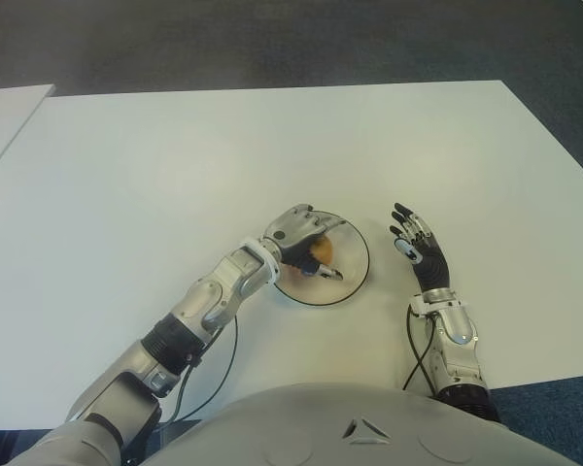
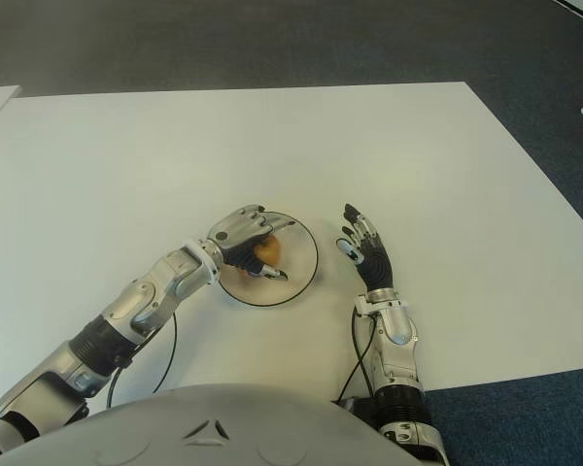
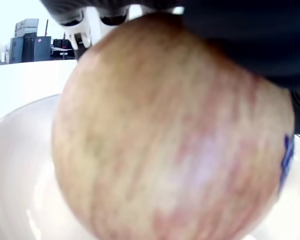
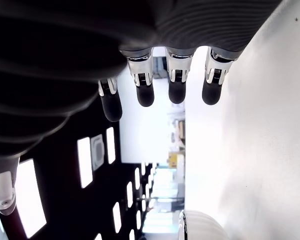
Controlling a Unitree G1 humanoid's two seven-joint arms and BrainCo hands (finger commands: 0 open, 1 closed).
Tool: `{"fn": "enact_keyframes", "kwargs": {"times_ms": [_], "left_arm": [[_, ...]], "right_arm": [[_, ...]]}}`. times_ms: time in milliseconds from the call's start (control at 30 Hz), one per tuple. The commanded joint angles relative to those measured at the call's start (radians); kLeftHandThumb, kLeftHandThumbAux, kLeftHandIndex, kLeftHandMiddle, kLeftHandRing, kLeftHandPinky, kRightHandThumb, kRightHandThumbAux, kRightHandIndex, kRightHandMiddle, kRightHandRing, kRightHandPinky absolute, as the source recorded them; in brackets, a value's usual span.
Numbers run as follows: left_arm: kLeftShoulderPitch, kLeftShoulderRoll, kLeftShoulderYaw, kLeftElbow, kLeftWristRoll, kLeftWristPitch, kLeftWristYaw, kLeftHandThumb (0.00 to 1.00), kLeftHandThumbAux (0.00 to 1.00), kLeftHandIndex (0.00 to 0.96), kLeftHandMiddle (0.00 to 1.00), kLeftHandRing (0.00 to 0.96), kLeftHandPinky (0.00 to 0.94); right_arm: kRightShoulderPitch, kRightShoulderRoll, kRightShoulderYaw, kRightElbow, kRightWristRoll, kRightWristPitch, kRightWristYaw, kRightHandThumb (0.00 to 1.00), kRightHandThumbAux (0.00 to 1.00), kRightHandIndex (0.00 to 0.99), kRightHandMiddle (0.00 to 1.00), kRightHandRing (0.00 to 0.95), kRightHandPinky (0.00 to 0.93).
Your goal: Put the apples into the plate.
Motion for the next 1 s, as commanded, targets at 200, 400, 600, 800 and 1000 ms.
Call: {"fn": "enact_keyframes", "kwargs": {"times_ms": [200,400,600,800,1000], "left_arm": [[-0.007,0.01,0.006,0.014,0.004,-0.023,0.009,0.127,0.259,0.0,0.0,0.0,0.0],[-0.005,0.009,0.01,0.022,0.005,-0.032,0.032,0.13,0.249,0.0,0.0,0.0,0.0],[-0.008,0.008,0.014,0.022,0.003,-0.035,0.037,0.127,0.238,0.0,0.0,0.0,0.0],[-0.006,0.004,0.023,0.014,0.003,-0.025,0.039,0.132,0.24,0.0,0.0,0.0,0.0],[0.004,-0.007,0.039,0.011,-0.011,-0.017,0.05,0.131,0.254,0.0,0.0,0.0,0.0]], "right_arm": [[0.065,0.022,0.016,0.091,-0.016,0.057,-0.012,0.123,0.49,0.175,0.084,0.022,0.026],[0.067,0.022,0.019,0.086,-0.025,0.065,-0.024,0.122,0.488,0.179,0.086,0.029,0.046],[0.073,0.023,0.021,0.074,-0.025,0.073,-0.023,0.125,0.476,0.174,0.089,0.031,0.037],[0.075,0.026,0.023,0.071,-0.031,0.069,-0.031,0.13,0.475,0.179,0.093,0.037,0.048],[0.076,0.019,0.026,0.069,-0.026,0.077,-0.022,0.133,0.468,0.192,0.096,0.033,0.014]]}}
